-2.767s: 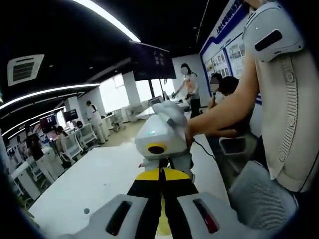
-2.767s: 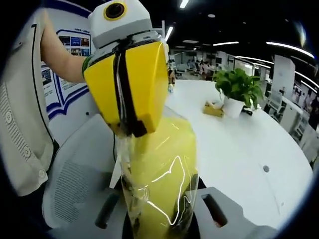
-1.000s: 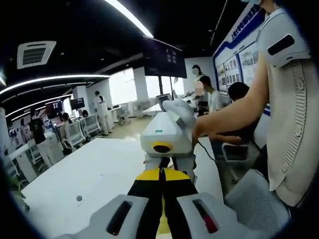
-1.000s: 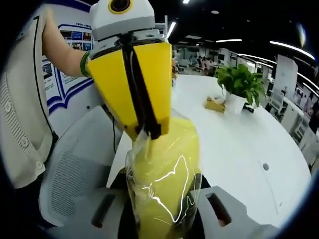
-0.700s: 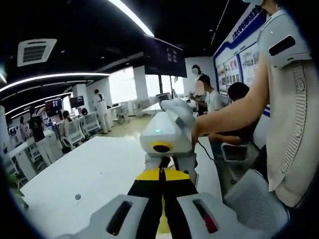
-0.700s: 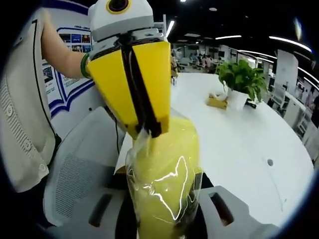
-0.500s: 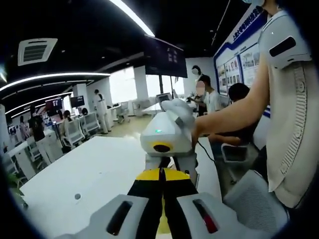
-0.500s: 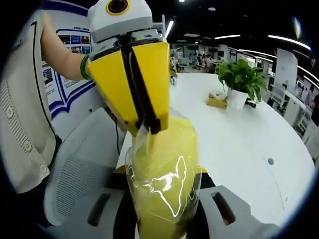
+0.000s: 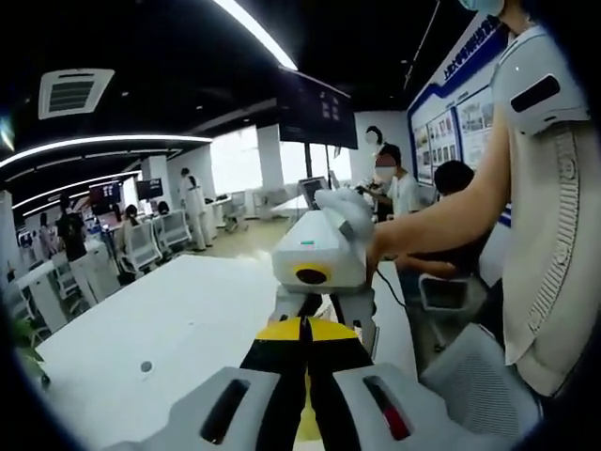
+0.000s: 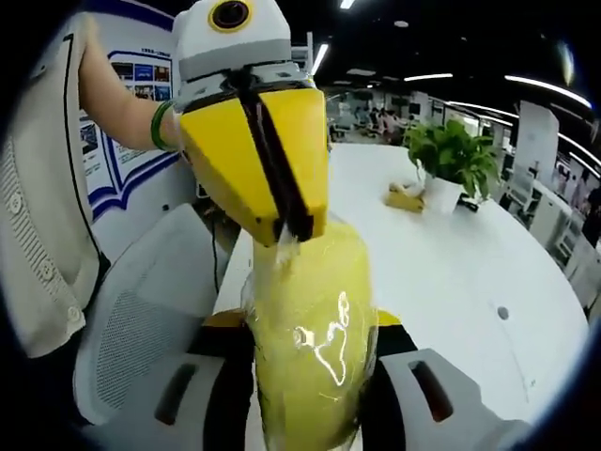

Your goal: Compare the silicone blocks by pressing each to a similar depth, holding the contact briefly, and releasing to observe deformation and rebound differences across the visible hardness samples.

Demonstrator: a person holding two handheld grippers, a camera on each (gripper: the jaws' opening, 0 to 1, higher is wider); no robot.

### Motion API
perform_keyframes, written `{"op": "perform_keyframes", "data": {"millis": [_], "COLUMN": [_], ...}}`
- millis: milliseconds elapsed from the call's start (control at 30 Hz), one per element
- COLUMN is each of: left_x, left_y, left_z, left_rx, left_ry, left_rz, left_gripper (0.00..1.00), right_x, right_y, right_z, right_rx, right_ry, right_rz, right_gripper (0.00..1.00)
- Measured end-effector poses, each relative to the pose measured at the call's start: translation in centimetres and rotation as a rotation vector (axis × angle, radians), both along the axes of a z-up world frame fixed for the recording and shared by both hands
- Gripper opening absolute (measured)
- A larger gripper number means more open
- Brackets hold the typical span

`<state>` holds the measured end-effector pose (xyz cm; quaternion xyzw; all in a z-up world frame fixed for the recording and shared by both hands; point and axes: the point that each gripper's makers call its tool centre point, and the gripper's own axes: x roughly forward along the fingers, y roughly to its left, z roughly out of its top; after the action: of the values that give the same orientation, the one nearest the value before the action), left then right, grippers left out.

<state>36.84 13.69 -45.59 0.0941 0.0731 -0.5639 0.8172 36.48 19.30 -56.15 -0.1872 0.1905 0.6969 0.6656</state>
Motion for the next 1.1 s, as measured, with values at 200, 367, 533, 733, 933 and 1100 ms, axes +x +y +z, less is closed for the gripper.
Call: {"op": "perform_keyframes", "data": {"millis": [200, 367, 533, 733, 933, 1100], "left_x": [0.2, 0.4, 0.4, 0.5, 0.6, 0.9], "left_y": [0.2, 0.4, 0.6, 0.8, 1.1, 1.7], "left_z": [-0.3, -0.7, -1.3, -1.8, -2.5, -3.1], "left_rx": [0.005, 0.006, 0.004, 0.001, 0.0, -0.002], "left_ry": [0.009, 0.017, 0.032, 0.052, 0.075, 0.094], "left_rz": [0.012, 0.022, 0.033, 0.056, 0.073, 0.098], "left_gripper": [0.0, 0.0, 0.0, 0.0, 0.0, 0.0], "right_x": [0.2, 0.4, 0.9, 2.2, 2.9, 2.1], "right_y": [0.0, -0.1, -0.4, -1.5, -3.4, -4.8], "right_z": [0.0, -0.2, 0.7, 1.0, 1.7, 2.3], "right_rx": [0.007, 0.009, 0.078, 0.157, 0.263, 0.375], "right_ry": [-0.012, 0.0, -0.02, -0.036, -0.077, -0.085], "right_rz": [-0.012, -0.034, -0.076, -0.211, -0.361, -0.458], "right_gripper": [0.44, 0.49, 0.55, 0.67, 0.7, 0.76]}}
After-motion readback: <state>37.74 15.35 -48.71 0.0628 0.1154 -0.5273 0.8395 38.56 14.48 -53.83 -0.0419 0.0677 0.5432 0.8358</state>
